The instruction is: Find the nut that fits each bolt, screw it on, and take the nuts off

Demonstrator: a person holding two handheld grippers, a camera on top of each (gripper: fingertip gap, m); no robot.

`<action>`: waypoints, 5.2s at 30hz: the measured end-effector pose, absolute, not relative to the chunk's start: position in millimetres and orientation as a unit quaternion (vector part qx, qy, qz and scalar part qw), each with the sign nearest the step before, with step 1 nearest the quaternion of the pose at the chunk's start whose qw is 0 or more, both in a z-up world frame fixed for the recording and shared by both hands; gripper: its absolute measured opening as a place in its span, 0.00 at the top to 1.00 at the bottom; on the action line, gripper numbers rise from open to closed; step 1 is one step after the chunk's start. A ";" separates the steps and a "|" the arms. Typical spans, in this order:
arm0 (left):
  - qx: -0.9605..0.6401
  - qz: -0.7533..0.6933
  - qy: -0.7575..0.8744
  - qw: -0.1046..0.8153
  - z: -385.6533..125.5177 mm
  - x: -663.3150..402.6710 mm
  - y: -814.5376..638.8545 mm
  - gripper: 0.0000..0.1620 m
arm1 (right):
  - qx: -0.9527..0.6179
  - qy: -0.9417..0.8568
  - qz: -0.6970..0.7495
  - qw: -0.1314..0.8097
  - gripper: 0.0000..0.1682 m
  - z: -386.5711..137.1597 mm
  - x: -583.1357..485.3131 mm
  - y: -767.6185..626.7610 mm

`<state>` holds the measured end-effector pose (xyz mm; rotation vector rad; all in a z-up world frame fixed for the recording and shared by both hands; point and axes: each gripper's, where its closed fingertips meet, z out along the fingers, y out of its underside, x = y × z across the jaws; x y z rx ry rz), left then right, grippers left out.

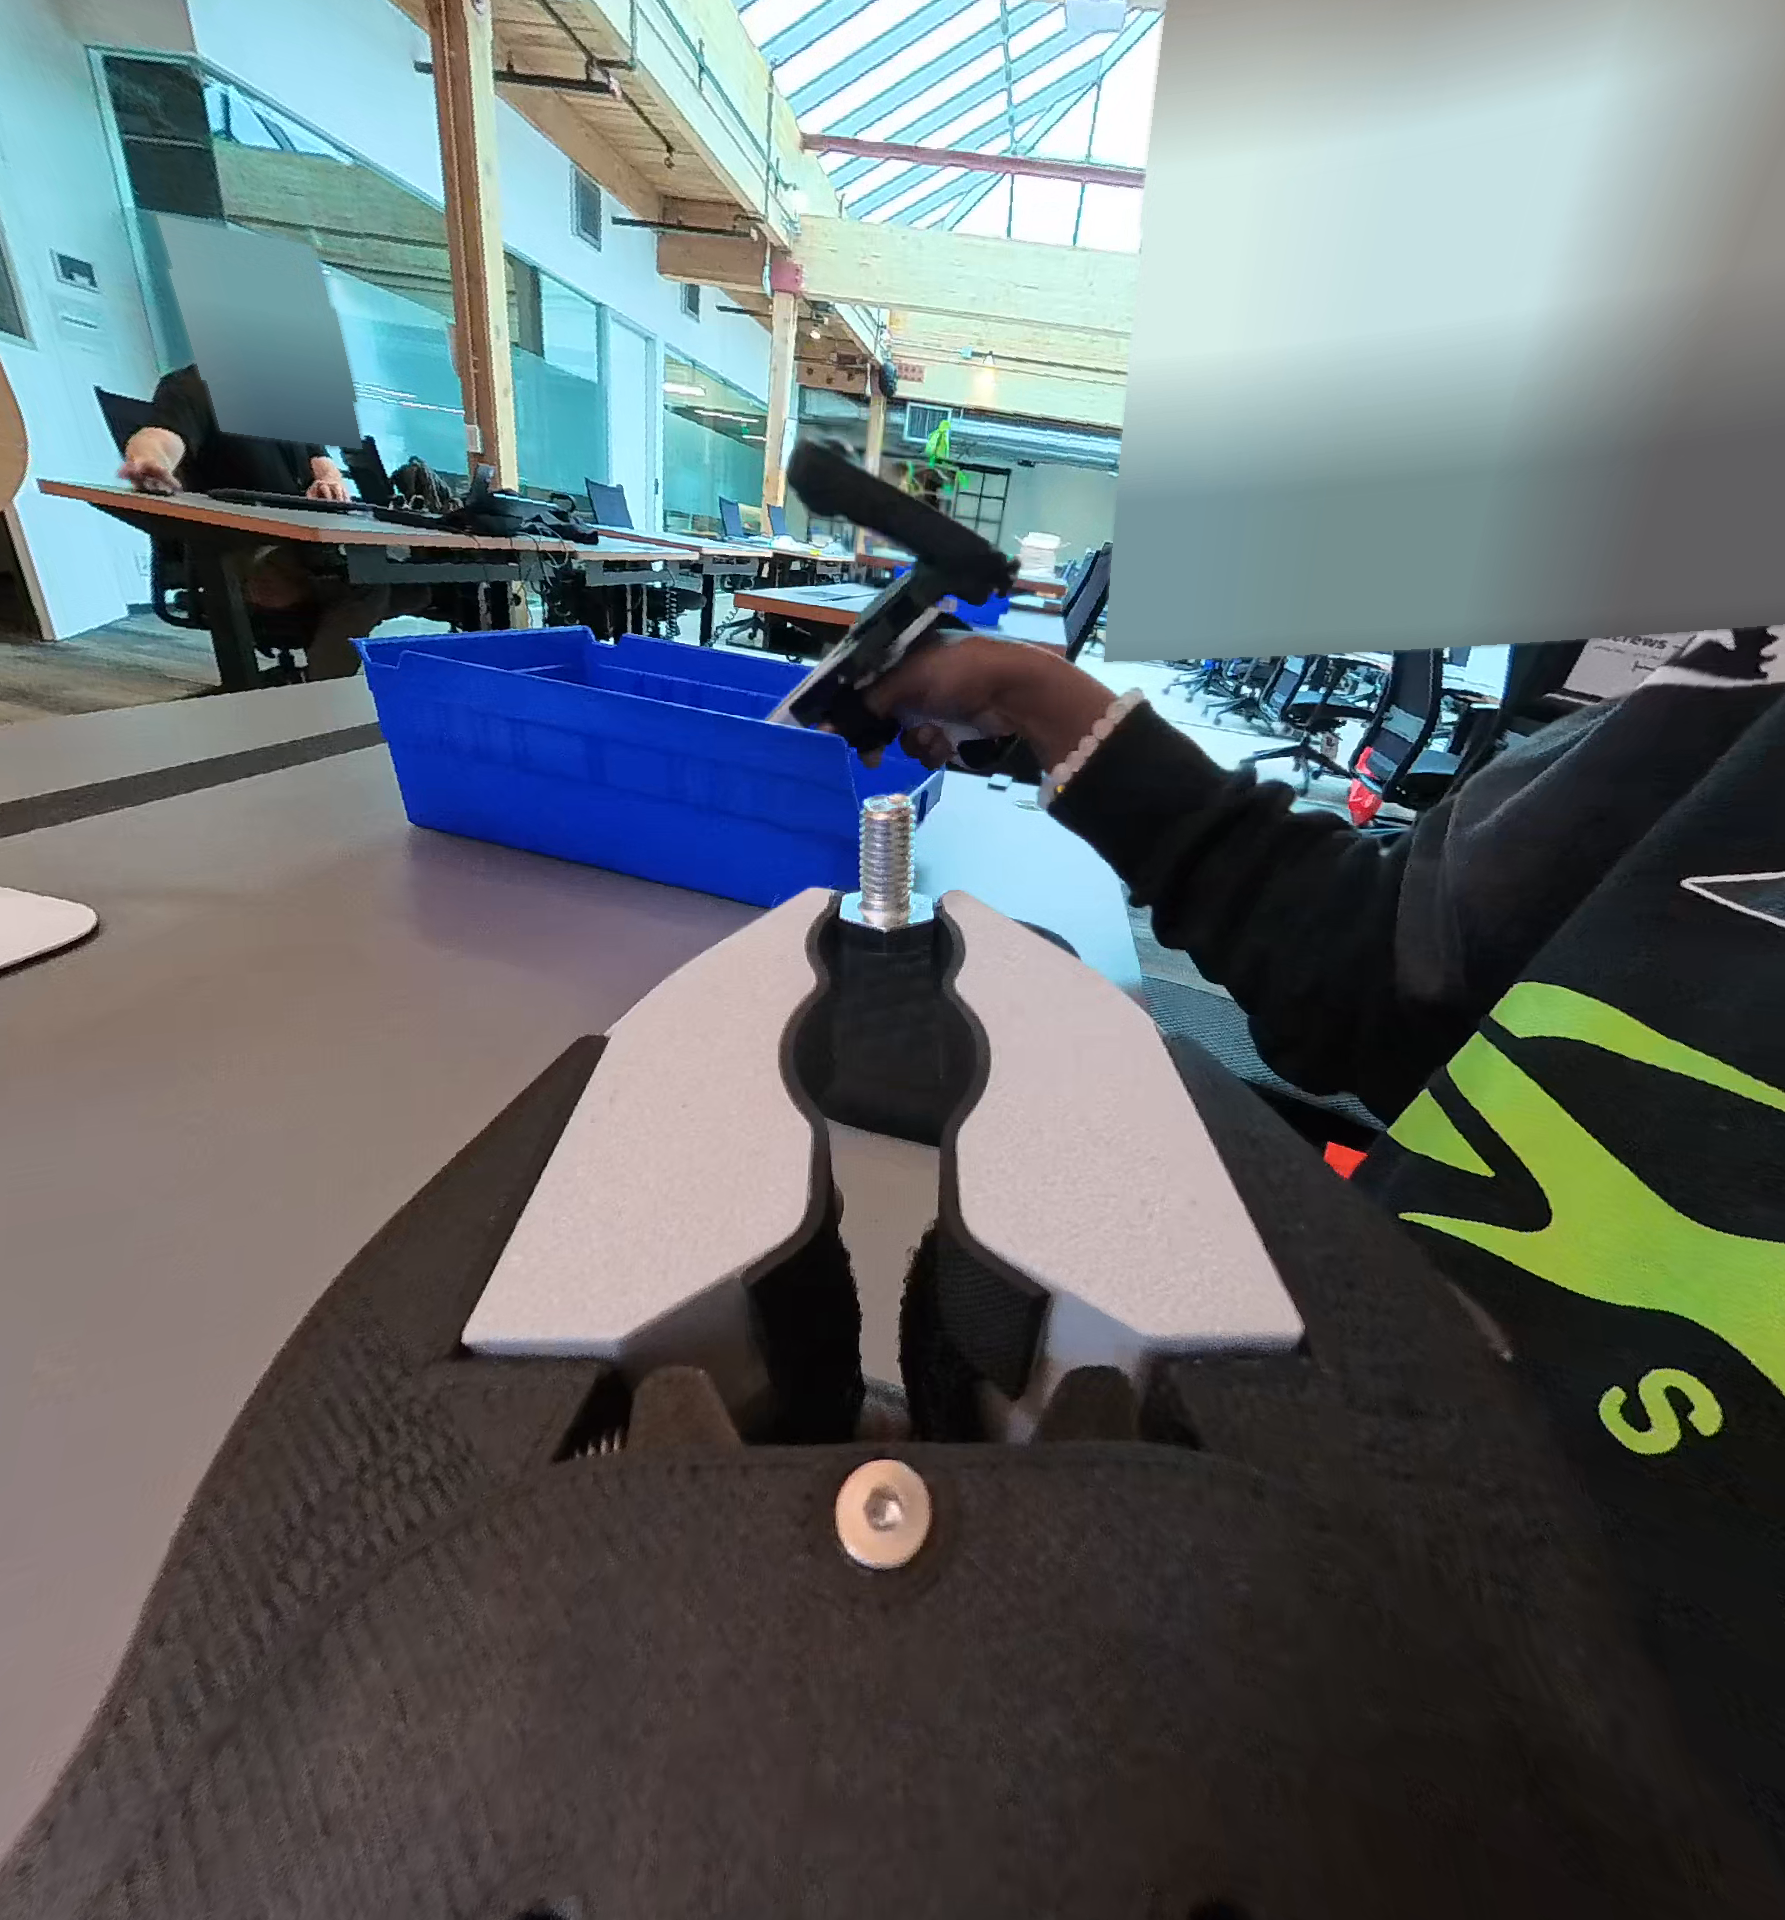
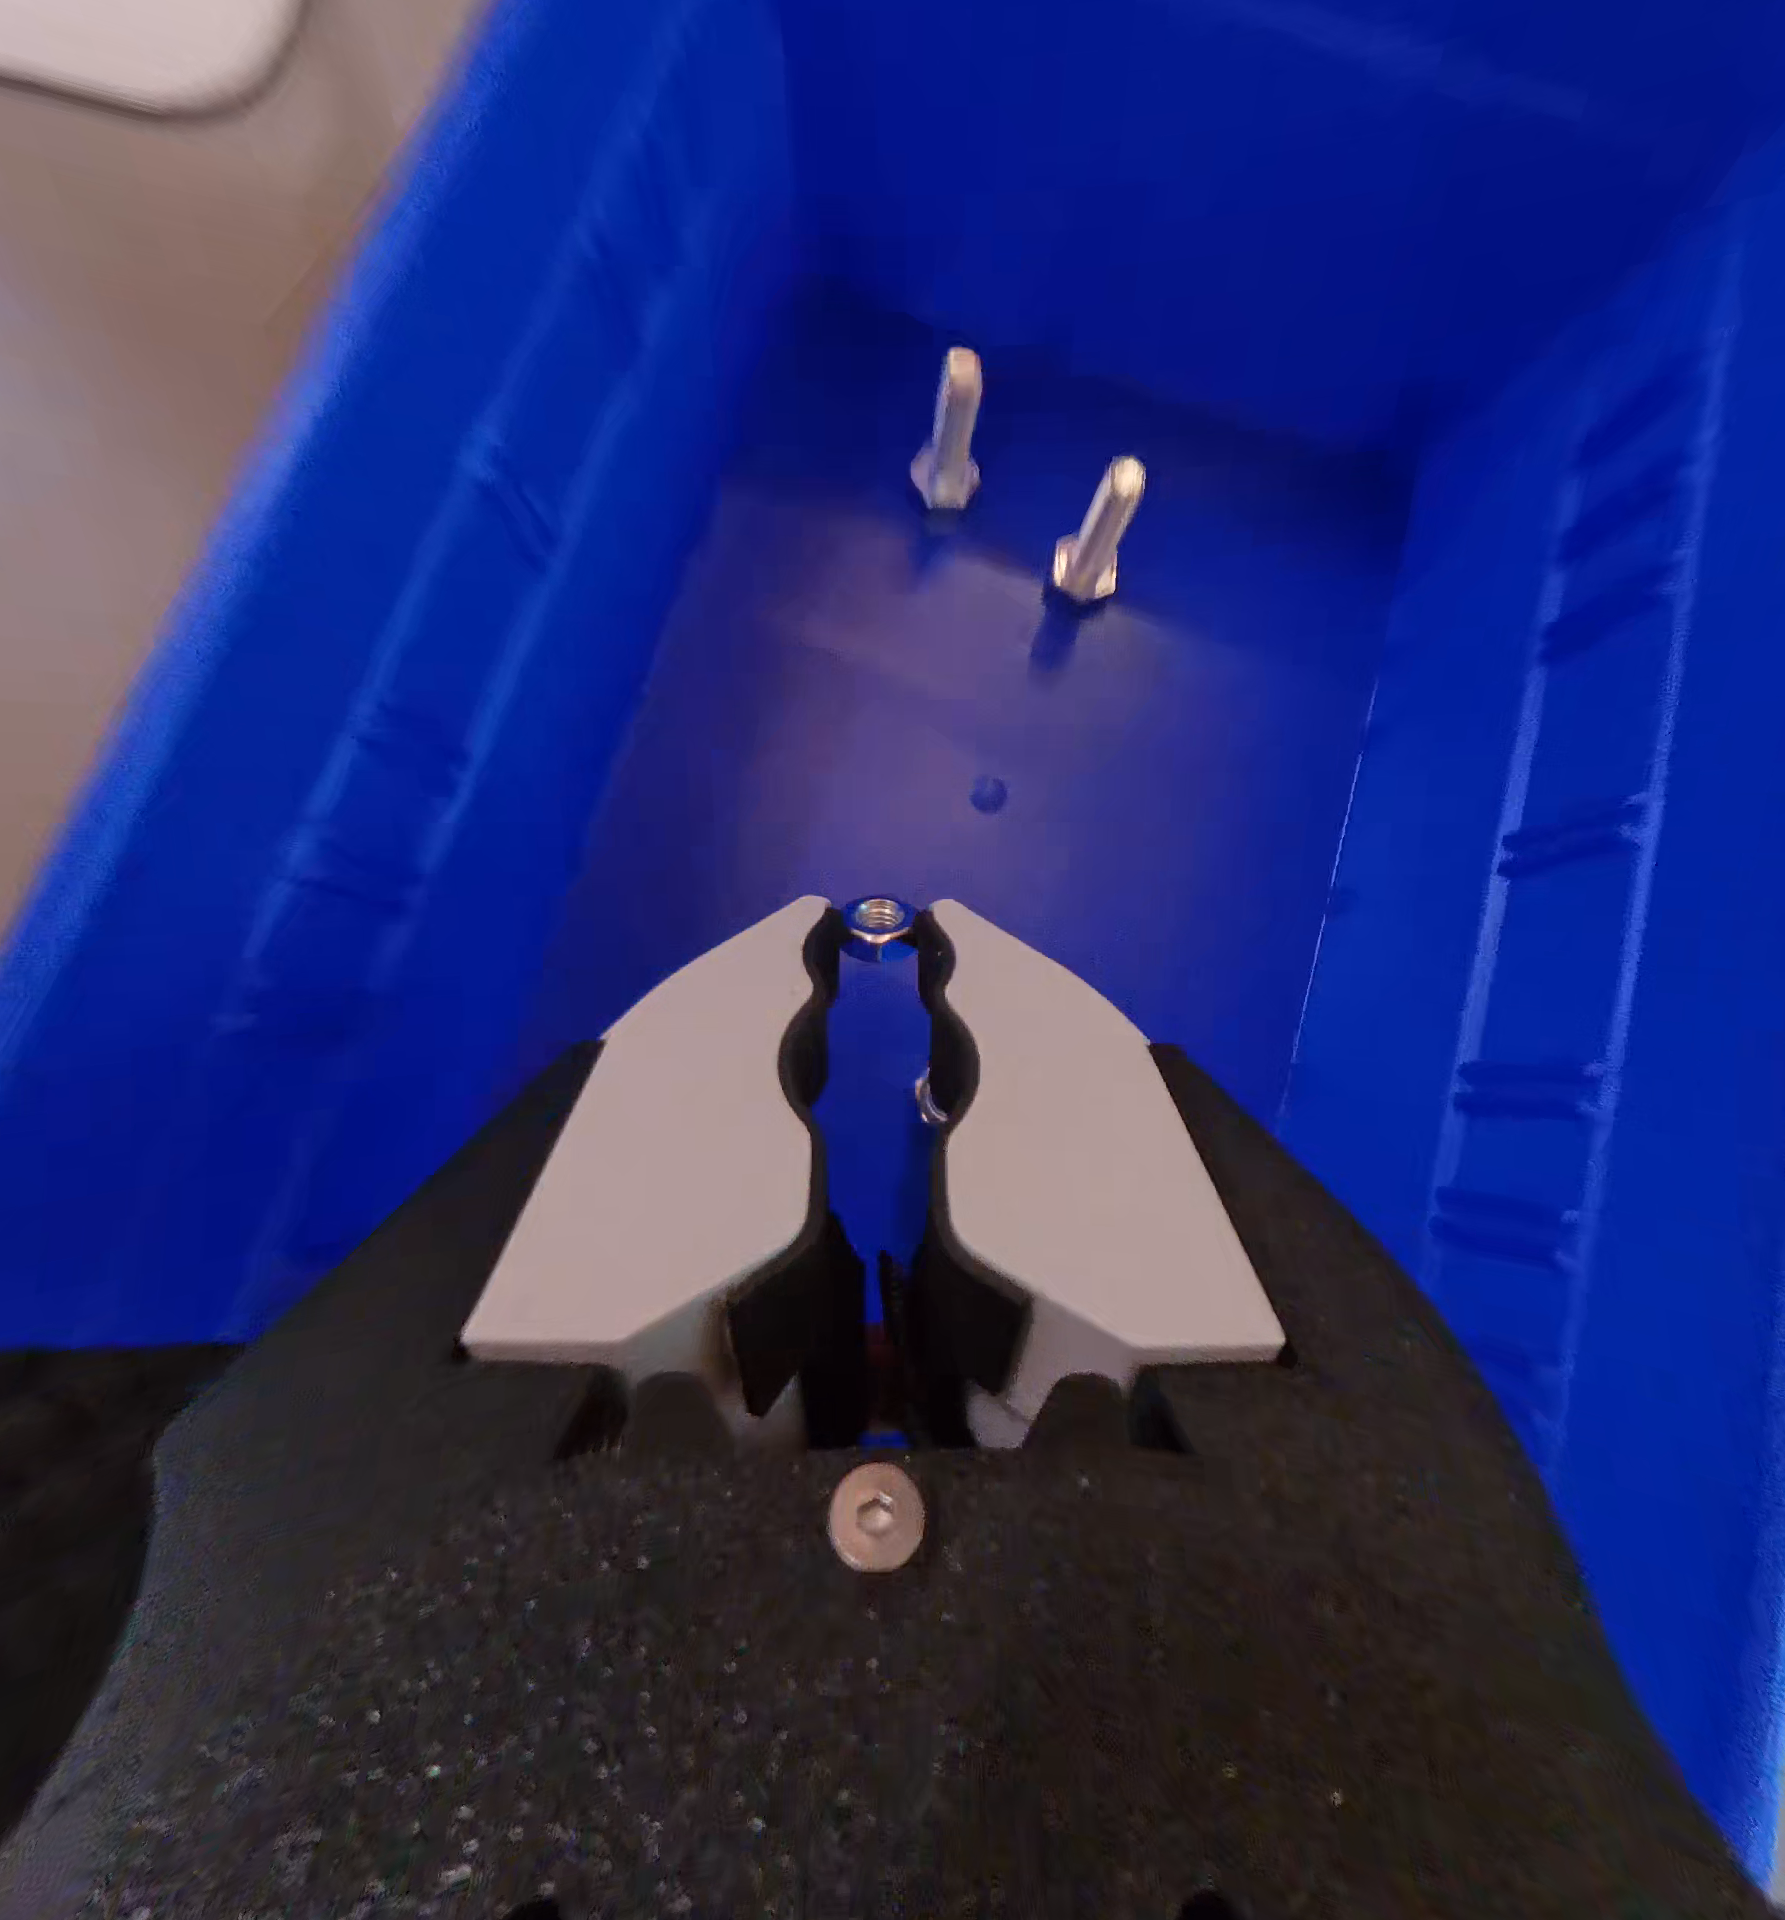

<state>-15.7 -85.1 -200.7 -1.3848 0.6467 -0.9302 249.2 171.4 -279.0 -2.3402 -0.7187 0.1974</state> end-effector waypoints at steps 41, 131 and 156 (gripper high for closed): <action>-0.623 -0.372 0.293 0.623 -210.0 -12.1 -80.2 0.91 | -0.511 -0.622 0.486 0.340 0.89 -180.7 -35.5 -91.6; -0.975 0.012 0.059 0.212 -315.9 -381.0 22.3 0.84 | -0.665 -0.386 0.218 0.600 0.82 -182.8 124.7 46.0; -0.846 -0.066 0.378 0.370 -203.1 -137.3 -28.9 0.91 | -0.659 -0.429 0.226 0.576 0.82 -195.7 97.6 32.7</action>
